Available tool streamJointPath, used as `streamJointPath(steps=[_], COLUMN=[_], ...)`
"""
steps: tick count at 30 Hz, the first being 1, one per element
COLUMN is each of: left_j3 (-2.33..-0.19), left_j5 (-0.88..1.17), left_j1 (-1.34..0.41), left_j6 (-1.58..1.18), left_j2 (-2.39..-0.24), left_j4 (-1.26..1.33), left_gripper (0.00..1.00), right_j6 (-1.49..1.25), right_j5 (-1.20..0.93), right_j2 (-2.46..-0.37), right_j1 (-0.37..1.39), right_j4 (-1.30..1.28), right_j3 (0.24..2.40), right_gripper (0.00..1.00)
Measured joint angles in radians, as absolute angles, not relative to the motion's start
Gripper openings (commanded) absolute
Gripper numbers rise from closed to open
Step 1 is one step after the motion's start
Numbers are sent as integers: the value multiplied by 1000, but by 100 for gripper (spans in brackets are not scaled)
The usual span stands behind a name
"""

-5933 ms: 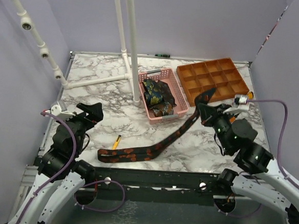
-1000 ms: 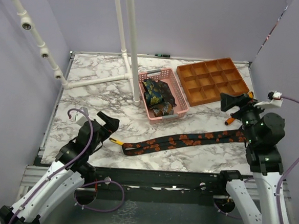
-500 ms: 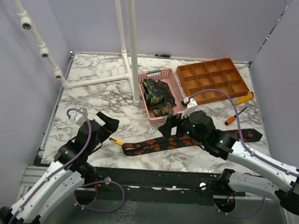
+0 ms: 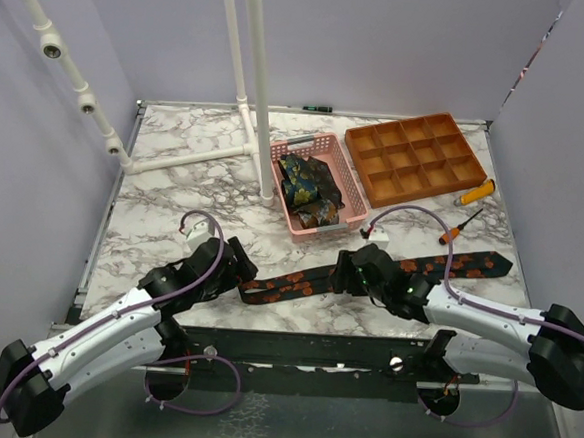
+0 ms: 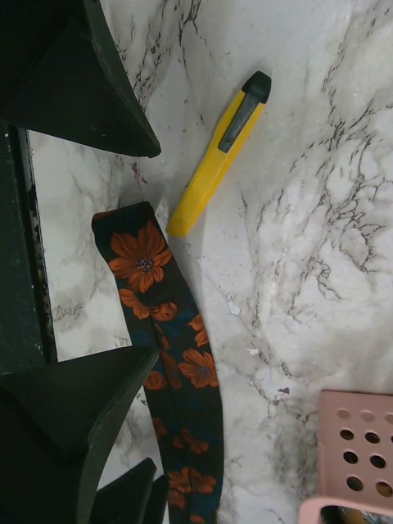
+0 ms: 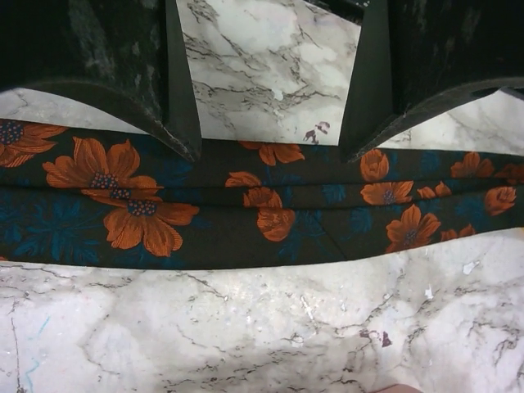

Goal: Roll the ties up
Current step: Flatten out the tie at the center of the board.

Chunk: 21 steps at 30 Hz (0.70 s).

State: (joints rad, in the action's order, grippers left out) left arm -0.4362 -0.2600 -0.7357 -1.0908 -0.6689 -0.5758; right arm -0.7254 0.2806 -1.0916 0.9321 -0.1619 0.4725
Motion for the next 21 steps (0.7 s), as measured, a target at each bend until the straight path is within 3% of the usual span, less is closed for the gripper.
streamJointPath(steps=[9, 21], left_j3=[-446, -531], left_j5=[-354, -447], left_j1=[-786, -788], left_j6=[-1024, -976], left_j2=[-705, -696], left_j4=[-551, -573], left_gripper=[99, 99], right_j6=[-779, -753], right_j5=[373, 379], right_j2=[-1236, -1216], right_j1=[932, 932], right_j4=[-167, -179], right_j3=[540, 606], right_gripper=[73, 81])
